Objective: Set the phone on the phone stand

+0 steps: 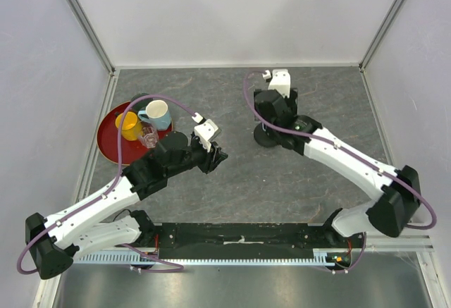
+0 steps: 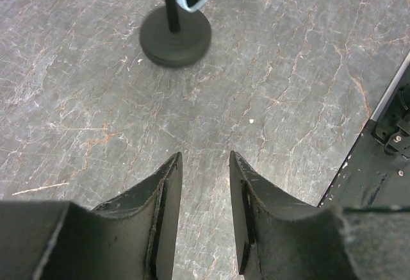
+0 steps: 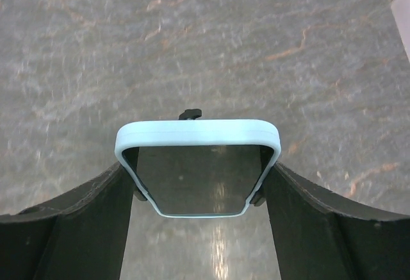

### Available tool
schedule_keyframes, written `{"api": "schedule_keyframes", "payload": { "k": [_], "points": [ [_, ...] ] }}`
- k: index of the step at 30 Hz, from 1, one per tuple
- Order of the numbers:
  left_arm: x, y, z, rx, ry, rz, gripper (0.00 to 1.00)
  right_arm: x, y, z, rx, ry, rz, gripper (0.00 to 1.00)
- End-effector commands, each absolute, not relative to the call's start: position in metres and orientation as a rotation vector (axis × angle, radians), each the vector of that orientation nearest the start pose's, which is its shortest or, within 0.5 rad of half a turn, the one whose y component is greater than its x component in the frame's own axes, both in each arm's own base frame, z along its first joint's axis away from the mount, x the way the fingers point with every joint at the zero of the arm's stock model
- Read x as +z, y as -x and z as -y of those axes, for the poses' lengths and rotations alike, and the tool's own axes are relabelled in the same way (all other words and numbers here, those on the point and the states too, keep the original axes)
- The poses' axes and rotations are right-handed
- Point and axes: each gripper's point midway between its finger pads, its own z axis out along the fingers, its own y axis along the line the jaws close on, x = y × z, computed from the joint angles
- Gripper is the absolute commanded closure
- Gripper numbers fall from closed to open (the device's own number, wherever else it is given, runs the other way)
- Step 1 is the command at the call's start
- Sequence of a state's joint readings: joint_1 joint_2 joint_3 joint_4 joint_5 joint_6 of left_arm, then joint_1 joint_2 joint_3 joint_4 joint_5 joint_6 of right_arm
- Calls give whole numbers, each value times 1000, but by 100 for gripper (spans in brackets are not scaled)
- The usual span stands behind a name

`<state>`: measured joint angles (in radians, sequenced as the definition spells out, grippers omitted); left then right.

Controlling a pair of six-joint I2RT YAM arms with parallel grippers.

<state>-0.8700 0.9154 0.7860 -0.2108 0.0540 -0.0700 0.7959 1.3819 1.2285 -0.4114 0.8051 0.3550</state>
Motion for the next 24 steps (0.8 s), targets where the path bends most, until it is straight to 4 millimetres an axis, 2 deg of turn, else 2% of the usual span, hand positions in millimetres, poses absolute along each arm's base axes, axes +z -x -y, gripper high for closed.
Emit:
{"api": "schedule_keyframes", "payload": {
  "k": [1,2,3,4,7,8,9,11,12,18,24],
  "points": [
    [248,-209,261,-695,-745,-1763,58,347,-414,-196,51,-173,-1674,100],
    [246,-209,261,-693,-747,-1767,58,355,-426,-196,63,-190,-1642,100],
    [246,-209,261,-690,-748,-1768,58,356,-437,-188,25,-188,-1630,100],
    [245,-210,261,-690,-748,-1769,58,357,-453,-193,23,-179,-1617,100],
    [244,-210,262,-688,-750,-1775,58,364,-498,-191,35,-189,-1574,100],
    [244,-211,262,-687,-752,-1776,58,363,-508,-191,29,-187,-1576,100],
    [242,-210,264,-691,-758,-1778,58,360,-528,-189,13,-190,-1574,100],
    [241,-212,263,-691,-755,-1784,58,355,-547,-190,4,-177,-1575,100],
    [240,-212,265,-698,-760,-1787,58,351,-563,-187,-3,-183,-1573,100],
    [237,-215,267,-733,-756,-1805,58,329,-606,-180,-19,-179,-1586,100],
    [238,-219,266,-754,-737,-1810,58,315,-626,-172,-40,-171,-1599,100]
  ]
}}
